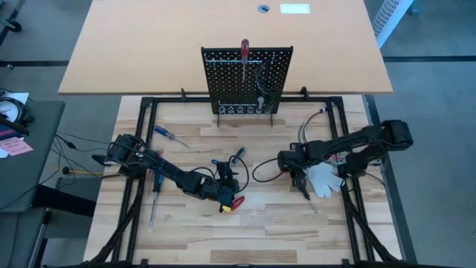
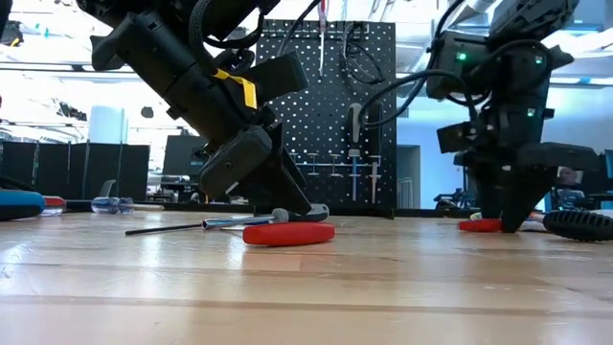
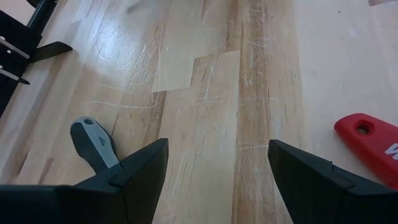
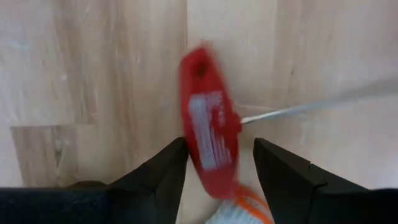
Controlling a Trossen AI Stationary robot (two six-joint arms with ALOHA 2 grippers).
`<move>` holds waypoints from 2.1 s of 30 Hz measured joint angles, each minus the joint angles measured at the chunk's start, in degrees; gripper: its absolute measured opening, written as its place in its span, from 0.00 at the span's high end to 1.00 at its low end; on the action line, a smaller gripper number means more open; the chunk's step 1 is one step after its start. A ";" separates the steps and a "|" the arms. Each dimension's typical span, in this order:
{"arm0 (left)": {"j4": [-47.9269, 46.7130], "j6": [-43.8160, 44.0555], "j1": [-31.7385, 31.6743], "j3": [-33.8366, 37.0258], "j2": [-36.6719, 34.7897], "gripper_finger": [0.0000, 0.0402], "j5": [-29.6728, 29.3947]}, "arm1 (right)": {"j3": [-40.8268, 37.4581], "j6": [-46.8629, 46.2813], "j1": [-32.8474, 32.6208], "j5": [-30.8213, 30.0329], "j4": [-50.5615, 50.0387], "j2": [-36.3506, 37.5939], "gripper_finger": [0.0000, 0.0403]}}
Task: Hang tools onto peg board
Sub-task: Hang the transparent blue screwdriver on the pegboard
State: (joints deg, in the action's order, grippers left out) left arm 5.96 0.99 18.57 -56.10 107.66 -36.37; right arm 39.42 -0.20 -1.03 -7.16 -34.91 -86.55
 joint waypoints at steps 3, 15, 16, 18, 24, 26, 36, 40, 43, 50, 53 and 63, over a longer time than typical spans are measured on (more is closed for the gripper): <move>0.00 -0.40 0.00 -0.01 0.00 0.33 -0.01 | -0.10 0.12 0.00 2.16 2.07 -0.56 0.51; -0.02 -0.39 -0.14 -0.02 0.00 0.33 -0.01 | 3.37 -5.34 -3.88 5.54 11.60 -0.53 0.50; -0.04 -0.31 -0.15 -0.02 0.00 0.33 0.01 | 4.07 -5.97 -3.97 5.51 10.64 -0.59 0.49; -0.07 0.06 -0.15 -0.02 0.00 0.33 0.01 | 6.03 -7.25 -3.82 5.36 7.91 -0.33 0.48; -8.35 -1.89 0.59 -0.02 -1.29 0.33 -3.30 | 8.96 -7.51 -5.12 1.20 6.89 2.52 0.47; -12.37 0.46 1.12 0.23 -2.93 0.33 -7.71 | 8.40 -7.22 -6.44 -1.22 11.14 3.48 0.48; -11.00 10.93 0.80 12.73 -17.04 0.39 -10.64 | 0.30 -2.76 -10.78 -3.29 42.87 2.21 0.51; 3.78 11.28 -3.11 20.41 -22.45 0.39 0.11 | -1.34 -2.76 -10.88 -3.34 47.89 1.37 0.51; 14.12 12.88 -6.99 23.81 -22.92 0.39 9.14 | -1.18 -2.44 -10.51 -3.36 49.79 0.75 0.51; 18.28 11.92 -13.40 20.10 -17.10 0.39 12.20 | -1.12 -2.76 -9.24 -3.58 51.33 -0.06 0.51; 18.29 11.39 -15.23 16.73 -13.26 0.39 12.21 | -1.22 -2.85 -9.06 -3.77 50.79 -0.08 0.51; 4.88 16.35 -19.50 4.26 -2.18 0.39 13.40 | -1.16 -3.88 -10.63 -3.86 49.90 -0.06 0.51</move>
State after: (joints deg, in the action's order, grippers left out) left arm 10.83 17.33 -0.93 -51.84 105.48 -22.96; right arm 38.26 -4.08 -11.66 -11.03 14.99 -86.61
